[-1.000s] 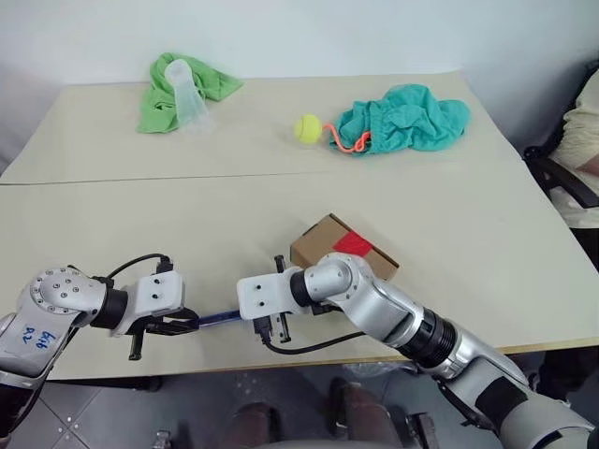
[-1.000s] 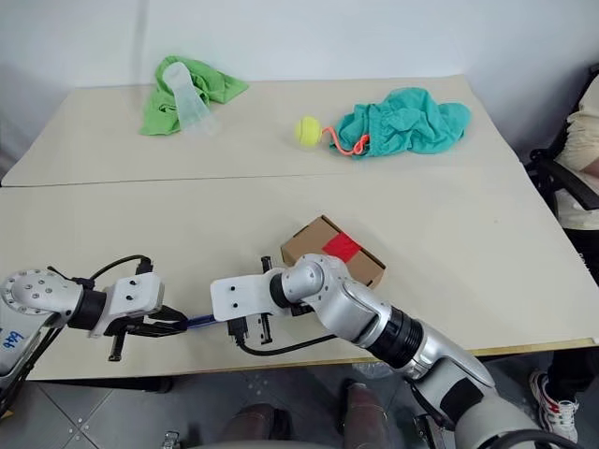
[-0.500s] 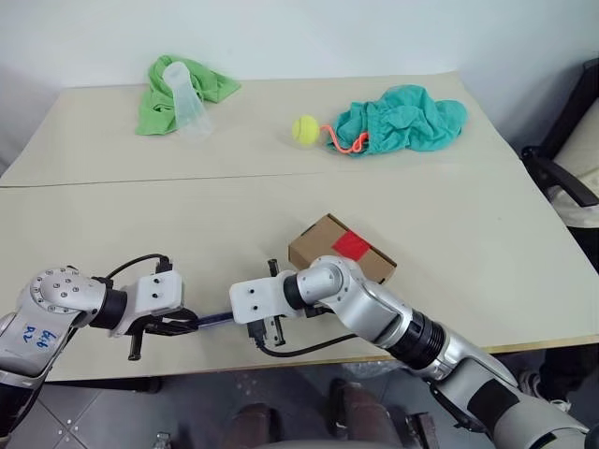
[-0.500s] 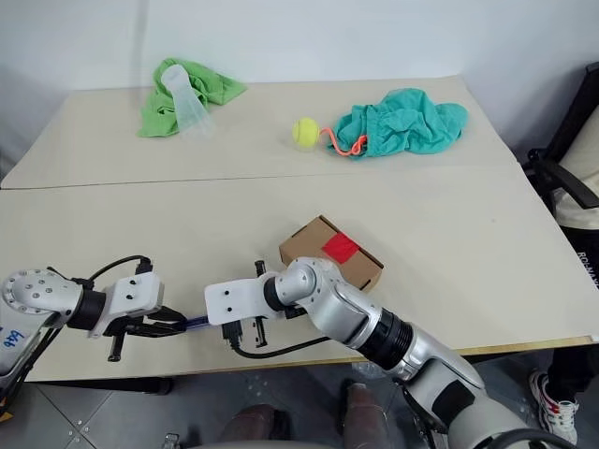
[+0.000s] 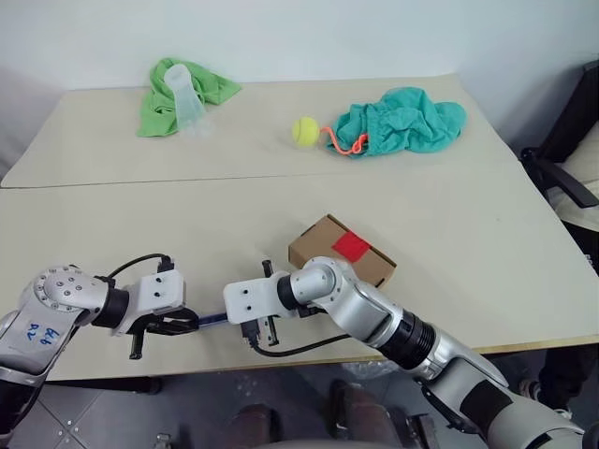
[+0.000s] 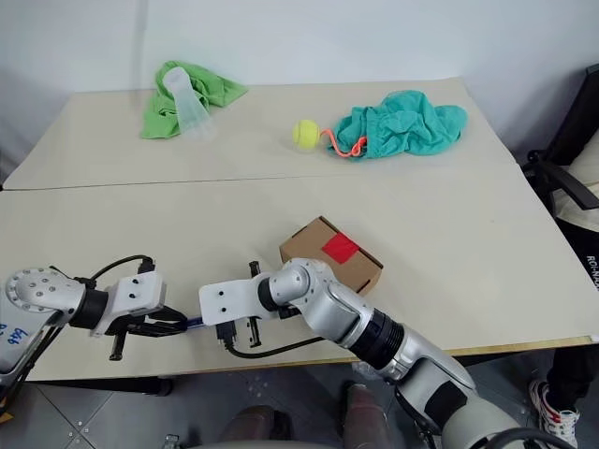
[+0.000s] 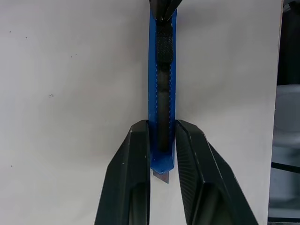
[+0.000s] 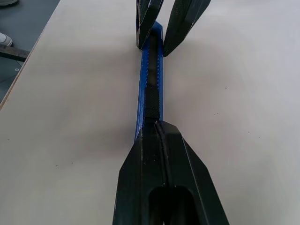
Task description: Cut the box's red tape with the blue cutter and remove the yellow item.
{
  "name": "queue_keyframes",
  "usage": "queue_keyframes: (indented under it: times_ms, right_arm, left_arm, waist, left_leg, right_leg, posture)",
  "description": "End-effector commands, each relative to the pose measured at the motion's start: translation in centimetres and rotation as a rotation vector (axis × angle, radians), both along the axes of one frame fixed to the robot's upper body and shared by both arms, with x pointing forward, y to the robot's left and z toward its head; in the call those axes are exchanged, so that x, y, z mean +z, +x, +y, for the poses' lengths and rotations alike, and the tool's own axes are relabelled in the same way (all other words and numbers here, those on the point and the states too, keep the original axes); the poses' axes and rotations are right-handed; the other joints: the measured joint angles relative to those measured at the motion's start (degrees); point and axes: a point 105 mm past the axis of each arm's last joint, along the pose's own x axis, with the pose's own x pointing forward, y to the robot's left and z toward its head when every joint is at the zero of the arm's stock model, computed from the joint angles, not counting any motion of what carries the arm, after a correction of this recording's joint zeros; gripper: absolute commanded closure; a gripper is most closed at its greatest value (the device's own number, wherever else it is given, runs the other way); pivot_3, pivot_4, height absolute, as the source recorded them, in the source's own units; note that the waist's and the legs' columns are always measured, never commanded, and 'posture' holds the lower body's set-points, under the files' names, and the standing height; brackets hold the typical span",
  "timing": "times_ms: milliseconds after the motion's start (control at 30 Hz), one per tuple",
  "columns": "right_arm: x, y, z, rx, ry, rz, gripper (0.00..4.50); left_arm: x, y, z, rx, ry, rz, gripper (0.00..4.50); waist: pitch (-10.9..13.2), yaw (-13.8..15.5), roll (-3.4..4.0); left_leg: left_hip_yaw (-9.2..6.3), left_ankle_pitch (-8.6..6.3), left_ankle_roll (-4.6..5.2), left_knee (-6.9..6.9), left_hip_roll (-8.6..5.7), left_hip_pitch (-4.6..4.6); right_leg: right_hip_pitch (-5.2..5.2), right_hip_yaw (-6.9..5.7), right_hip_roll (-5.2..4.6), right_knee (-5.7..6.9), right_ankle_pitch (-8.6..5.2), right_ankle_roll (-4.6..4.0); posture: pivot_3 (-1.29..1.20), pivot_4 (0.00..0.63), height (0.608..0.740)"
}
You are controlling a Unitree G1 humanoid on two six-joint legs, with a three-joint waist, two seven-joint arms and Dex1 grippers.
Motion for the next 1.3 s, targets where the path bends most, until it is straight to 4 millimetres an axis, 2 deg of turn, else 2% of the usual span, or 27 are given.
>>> queue_keyframes:
  times_ms: [33,267,433,500,567,600,667,733,767,867,933,1133,1300]
  right_arm:
    - [-0.3,-0.2,0.0,0.011,-0.008,0.006,4.47]
    - [-0.9,-0.1,0.7,0.005,-0.003,0.025,4.47]
    - [-0.1,1.2,-0.1,-0.033,0.006,-0.013,4.47]
    - [1.0,1.6,-0.7,-0.056,0.03,-0.004,4.47]
    - [3.1,2.0,-1.7,-0.106,0.085,0.056,4.47]
    - [5.1,2.3,-2.3,-0.155,0.161,0.125,4.47]
    - [7.5,2.5,-3.2,-0.217,0.238,0.217,4.47]
    - [9.5,3.3,-4.8,-0.29,0.269,0.285,4.12]
    - [11.0,3.9,-5.9,-0.337,0.302,0.315,3.92]
    - [13.4,5.5,-8.3,-0.441,0.354,0.363,2.87]
    - [13.9,6.3,-9.3,-0.488,0.368,0.381,2.17]
    - [15.6,9.6,-10.9,-0.64,0.476,0.412,0.07]
    - [16.1,10.3,-10.7,-0.649,0.534,0.502,0.02]
  left_arm:
    - [-1.4,0.0,0.2,0.028,0.021,0.034,4.07]
    - [-1.5,0.3,0.1,0.025,0.016,0.03,4.07]
    - [-1.5,0.6,0.0,0.023,0.01,0.019,4.07]
    - [-1.2,0.9,-0.1,0.032,-0.001,0.001,4.07]
    - [-0.6,1.8,0.0,0.049,-0.018,-0.06,4.07]
    - [-0.1,2.5,0.2,0.075,-0.039,-0.1,4.07]
    - [0.6,3.4,0.4,0.098,-0.063,-0.146,4.07]
    - [1.5,4.4,0.5,0.107,-0.076,-0.224,4.07]
    - [2.5,5.3,0.4,0.099,-0.094,-0.317,4.07]
    - [5.3,7.5,-0.6,0.079,-0.177,-0.569,4.07]
    - [6.7,8.3,-1.4,0.065,-0.238,-0.678,4.07]
    - [8.2,9.7,-3.5,-0.009,-0.305,-0.854,4.07]
    - [8.9,10.3,-5.1,-0.052,-0.358,-0.941,4.07]
  waist:
    - [0.0,0.0,0.01]
    - [-0.1,0.1,0.22]
    - [-0.1,0.2,0.24]
    - [-0.1,0.3,0.25]
    - [-0.1,0.7,0.27]
    - [-0.1,1.1,0.26]
    - [0.0,1.4,0.22]
    - [0.0,1.3,0.22]
    - [0.0,1.2,0.26]
    - [0.0,1.4,0.21]
    - [-0.1,1.4,0.12]
    - [0.0,-0.1,0.04]
    - [0.0,-0.3,0.01]
  left_leg:
    - [0.0,0.0,0.0,0.0,0.0,0.0]
    - [-0.01,0.0,0.0,0.0,-0.02,0.05]
    - [-0.04,0.0,0.01,0.0,-0.09,0.12]
    - [-0.05,0.01,0.02,0.0,-0.14,0.12]
    - [-0.1,0.04,0.07,0.01,-0.21,0.09]
    - [-0.11,0.06,0.1,0.01,-0.24,0.05]
    - [-0.18,0.08,0.12,0.03,-0.26,-0.04]
    - [-0.24,0.1,0.06,0.02,-0.2,-0.12]
    - [-0.26,0.09,0.04,0.01,-0.18,-0.16]
    - [-0.43,0.12,0.0,0.03,-0.18,-0.62]
    - [-0.45,0.16,0.06,0.04,-0.27,-0.92]
    - [0.27,-0.02,0.36,-0.02,-0.35,-1.11]
    - [0.43,-0.06,0.43,-0.01,-0.3,-1.08]
  right_leg:
    - [0.0,0.0,0.0,0.0,0.0,0.0]
    - [0.04,-0.01,-0.04,0.03,0.0,0.0]
    - [0.06,0.0,-0.15,0.04,0.0,0.0]
    - [0.06,-0.01,-0.22,0.03,0.0,0.0]
    - [0.06,-0.05,-0.39,0.04,0.0,0.0]
    - [0.05,-0.07,-0.51,0.03,0.01,0.02]
    - [0.03,-0.14,-0.7,0.04,0.04,0.01]
    - [-0.03,-0.19,-0.69,0.09,0.09,-0.04]
    - [-0.06,-0.22,-0.67,0.11,0.09,-0.04]
    - [-0.37,-0.39,-0.65,0.03,0.11,-0.04]
    - [-0.66,-0.52,-0.63,0.02,0.12,-0.03]
    - [-0.98,-1.48,-0.63,-0.1,0.14,0.01]
    - [-0.95,-1.79,-0.7,-0.18,0.18,0.09]
  posture:
    - [0.0,0.15,0.74]
    - [0.0,0.15,0.74]
    - [0.0,0.15,0.74]
    - [0.0,0.15,0.74]
    - [0.0,0.15,0.74]
    - [0.0,0.15,0.74]
    - [0.0,0.15,0.74]
    - [0.0,0.15,0.74]
    - [0.0,0.15,0.74]
    - [0.0,0.15,0.74]
    - [0.0,0.15,0.74]
    - [0.0,0.15,0.74]
    - [0.0,0.15,0.74]
